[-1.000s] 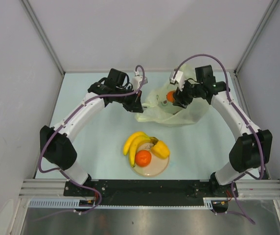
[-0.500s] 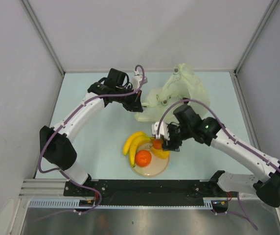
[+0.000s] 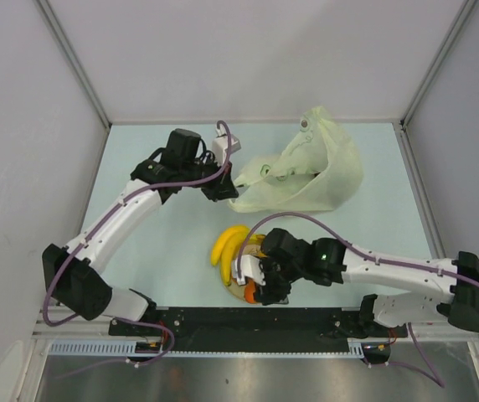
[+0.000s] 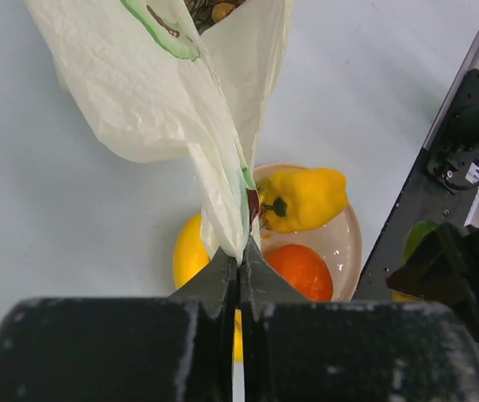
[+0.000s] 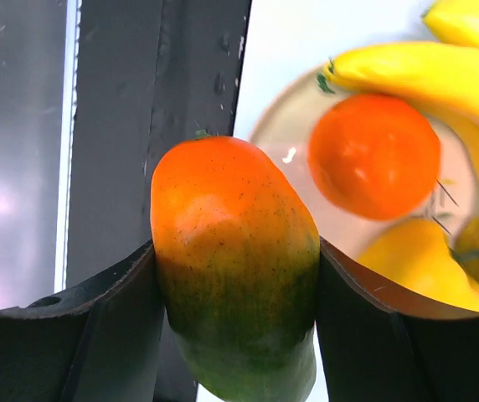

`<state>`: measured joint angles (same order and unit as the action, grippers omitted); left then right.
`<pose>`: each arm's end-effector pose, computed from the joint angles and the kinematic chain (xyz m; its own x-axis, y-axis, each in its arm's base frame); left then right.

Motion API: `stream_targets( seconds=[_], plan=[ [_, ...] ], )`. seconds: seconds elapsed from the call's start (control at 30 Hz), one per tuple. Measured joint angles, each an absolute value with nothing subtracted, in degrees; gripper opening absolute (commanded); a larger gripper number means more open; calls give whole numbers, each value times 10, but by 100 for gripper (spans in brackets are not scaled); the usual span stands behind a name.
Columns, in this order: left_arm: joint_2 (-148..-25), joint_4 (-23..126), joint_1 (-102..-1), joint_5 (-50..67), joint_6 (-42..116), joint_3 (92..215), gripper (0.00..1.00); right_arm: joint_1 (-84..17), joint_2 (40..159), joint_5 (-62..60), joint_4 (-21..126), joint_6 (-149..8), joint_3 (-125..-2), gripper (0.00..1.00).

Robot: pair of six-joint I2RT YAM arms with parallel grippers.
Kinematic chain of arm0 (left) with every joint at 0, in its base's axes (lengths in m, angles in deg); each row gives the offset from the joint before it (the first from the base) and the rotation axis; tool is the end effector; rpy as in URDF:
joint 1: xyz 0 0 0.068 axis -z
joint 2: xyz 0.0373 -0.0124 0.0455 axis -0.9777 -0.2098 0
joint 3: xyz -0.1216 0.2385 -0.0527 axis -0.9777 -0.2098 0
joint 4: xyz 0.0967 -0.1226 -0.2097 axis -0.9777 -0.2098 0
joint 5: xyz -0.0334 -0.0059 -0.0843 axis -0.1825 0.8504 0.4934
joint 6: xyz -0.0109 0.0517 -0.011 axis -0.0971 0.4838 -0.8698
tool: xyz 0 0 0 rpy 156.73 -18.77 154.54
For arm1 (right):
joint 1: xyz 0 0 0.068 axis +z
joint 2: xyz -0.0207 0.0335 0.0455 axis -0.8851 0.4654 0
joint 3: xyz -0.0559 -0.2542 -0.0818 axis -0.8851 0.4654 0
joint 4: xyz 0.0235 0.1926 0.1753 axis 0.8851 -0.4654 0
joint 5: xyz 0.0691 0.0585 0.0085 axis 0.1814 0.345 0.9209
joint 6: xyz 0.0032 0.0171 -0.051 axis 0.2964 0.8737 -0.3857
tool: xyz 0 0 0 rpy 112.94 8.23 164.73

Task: Take the fake fruits out of the plastic bag
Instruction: Place the fake fruit on the plate.

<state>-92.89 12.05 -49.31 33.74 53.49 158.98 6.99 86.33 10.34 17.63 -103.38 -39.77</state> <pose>0.2598 -0.1640 0.3491 -0.5144 0.3607 -0.7780 0.8081 0.5074 -0.2990 0.0747 0.2293 0.2629 0.1652 -0.7281 -0.6653 -0.9820 -0.1841 -0.0425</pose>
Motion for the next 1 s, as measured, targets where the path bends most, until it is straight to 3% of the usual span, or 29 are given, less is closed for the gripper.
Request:
stream_targets(
  seconds=[0.4, 0.53, 0.83, 1.0],
  plan=[
    [-851, 135, -494, 333, 534, 1527, 0, 109, 973, 20, 320, -951, -368, 1],
    [-830, 142, -494, 333, 534, 1506, 0, 122, 984, 11, 343, -946, -363, 26],
    [-811, 153, -494, 336, 530, 1480, 0, 127, 994, -10, 358, -938, -332, 47],
    [-808, 159, -494, 338, 528, 1479, 0, 128, 995, -15, 360, -937, -332, 71]
  ],
)
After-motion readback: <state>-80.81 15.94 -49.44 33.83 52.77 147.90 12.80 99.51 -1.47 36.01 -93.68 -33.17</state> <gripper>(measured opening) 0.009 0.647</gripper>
